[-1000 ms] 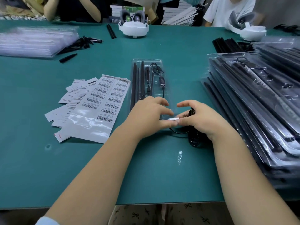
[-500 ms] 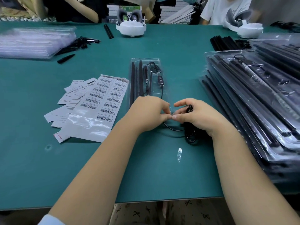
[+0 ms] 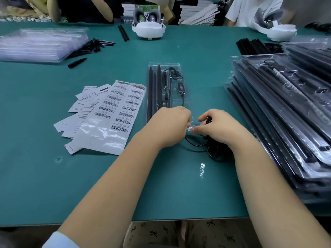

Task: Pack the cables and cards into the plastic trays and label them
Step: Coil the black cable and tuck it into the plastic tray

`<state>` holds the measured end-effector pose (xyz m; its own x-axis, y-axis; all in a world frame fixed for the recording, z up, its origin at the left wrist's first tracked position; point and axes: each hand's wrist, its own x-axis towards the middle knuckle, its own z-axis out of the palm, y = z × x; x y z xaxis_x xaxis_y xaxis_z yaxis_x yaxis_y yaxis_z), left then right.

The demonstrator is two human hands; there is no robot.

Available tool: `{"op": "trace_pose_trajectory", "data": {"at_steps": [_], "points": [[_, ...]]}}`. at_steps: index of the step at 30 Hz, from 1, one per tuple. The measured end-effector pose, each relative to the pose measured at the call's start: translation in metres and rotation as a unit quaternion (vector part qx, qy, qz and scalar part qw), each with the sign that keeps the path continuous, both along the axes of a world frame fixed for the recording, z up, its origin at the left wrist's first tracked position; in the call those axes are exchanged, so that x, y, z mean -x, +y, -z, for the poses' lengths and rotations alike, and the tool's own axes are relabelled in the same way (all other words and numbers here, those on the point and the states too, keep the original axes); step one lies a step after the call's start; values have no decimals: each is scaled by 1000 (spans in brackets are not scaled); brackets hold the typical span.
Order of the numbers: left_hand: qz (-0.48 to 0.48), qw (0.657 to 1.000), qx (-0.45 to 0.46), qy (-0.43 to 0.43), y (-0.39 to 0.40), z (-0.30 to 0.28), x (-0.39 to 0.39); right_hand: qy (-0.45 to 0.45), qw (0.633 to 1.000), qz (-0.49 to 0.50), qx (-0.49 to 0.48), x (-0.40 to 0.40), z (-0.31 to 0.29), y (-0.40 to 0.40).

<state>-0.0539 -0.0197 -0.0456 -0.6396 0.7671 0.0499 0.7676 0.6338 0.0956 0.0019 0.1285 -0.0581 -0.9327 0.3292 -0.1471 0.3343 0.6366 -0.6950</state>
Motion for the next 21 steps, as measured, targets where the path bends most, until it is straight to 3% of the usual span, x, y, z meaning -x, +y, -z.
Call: {"op": "trace_pose_trajectory", "data": {"at_steps": [14,21], "points": [[3,1000,9,24,-2,6,3,-101,991,-32,-76,11,-15,-10],[-7,996,-92,8,-7,10,7,-28,996,-11,80,3,-5,2]]}}
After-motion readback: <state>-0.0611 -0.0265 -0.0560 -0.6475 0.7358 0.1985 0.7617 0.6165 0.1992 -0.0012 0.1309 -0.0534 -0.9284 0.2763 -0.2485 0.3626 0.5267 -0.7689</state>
